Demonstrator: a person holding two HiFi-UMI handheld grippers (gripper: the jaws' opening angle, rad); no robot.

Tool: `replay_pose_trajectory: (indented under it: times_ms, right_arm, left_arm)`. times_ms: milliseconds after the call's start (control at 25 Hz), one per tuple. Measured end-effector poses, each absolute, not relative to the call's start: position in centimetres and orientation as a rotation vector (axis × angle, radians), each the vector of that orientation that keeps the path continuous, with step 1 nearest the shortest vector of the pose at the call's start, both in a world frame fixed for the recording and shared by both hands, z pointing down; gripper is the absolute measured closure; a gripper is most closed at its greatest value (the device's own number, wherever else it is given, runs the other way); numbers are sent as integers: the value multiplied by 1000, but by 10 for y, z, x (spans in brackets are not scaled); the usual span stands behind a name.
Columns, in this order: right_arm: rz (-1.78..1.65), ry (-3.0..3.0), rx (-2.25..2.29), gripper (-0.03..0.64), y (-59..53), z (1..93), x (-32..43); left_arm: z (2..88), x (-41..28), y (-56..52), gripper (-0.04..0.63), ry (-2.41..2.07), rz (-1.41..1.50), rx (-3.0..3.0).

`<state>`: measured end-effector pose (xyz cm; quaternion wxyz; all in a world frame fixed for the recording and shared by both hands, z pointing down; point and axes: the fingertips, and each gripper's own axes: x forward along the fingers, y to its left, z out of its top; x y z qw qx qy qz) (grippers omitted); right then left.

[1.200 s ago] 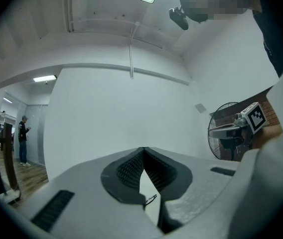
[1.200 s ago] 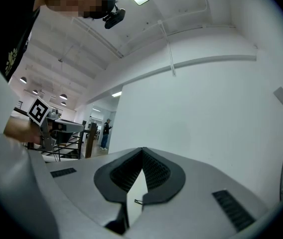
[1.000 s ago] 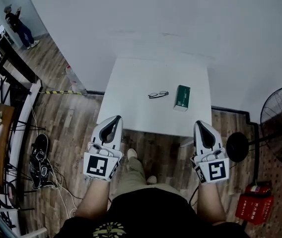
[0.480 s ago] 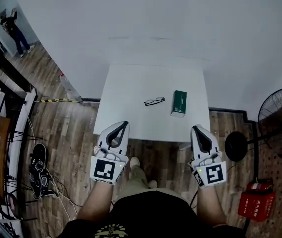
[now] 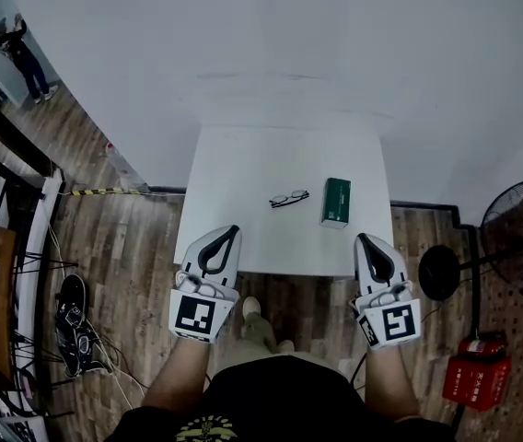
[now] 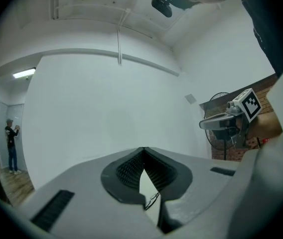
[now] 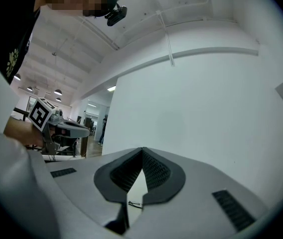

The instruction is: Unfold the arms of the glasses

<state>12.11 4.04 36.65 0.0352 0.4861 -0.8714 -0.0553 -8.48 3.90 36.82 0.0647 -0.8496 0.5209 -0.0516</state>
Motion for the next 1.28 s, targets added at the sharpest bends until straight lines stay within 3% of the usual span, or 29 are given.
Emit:
replay_pose_trajectory:
  times_ms: [1280]
  right_arm:
    - [-219,-2508,1690,620,-99,350,54]
  left_arm:
    - [357,-136,-131,589,1290,-89,-2712]
